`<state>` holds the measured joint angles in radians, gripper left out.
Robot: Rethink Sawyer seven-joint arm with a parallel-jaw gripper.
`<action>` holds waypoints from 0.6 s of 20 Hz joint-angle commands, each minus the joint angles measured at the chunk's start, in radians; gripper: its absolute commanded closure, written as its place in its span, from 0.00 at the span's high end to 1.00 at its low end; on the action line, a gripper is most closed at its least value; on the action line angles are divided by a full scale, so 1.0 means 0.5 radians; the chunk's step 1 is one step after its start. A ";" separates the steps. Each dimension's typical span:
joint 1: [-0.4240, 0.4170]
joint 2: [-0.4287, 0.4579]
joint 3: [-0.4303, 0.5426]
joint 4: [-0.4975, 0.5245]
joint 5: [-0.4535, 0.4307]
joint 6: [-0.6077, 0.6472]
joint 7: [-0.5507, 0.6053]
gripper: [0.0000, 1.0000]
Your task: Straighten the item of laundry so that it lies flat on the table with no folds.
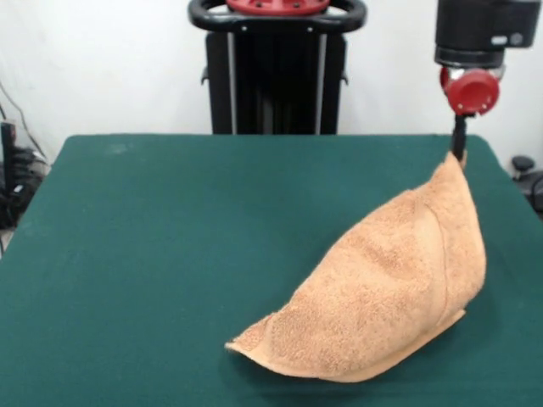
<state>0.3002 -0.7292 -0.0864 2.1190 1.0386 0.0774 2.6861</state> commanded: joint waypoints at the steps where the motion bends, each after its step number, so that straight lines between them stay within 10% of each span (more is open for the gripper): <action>1: 0.317 0.191 -0.027 -0.043 0.027 0.368 0.781 0.00; 7: 0.611 0.288 -0.498 -0.443 -0.356 1.096 1.470 0.00; 12: 0.668 0.275 -0.711 -0.624 -0.567 1.467 1.506 0.00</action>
<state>0.5978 -0.6172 -0.3264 1.9668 0.8626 0.4971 2.9644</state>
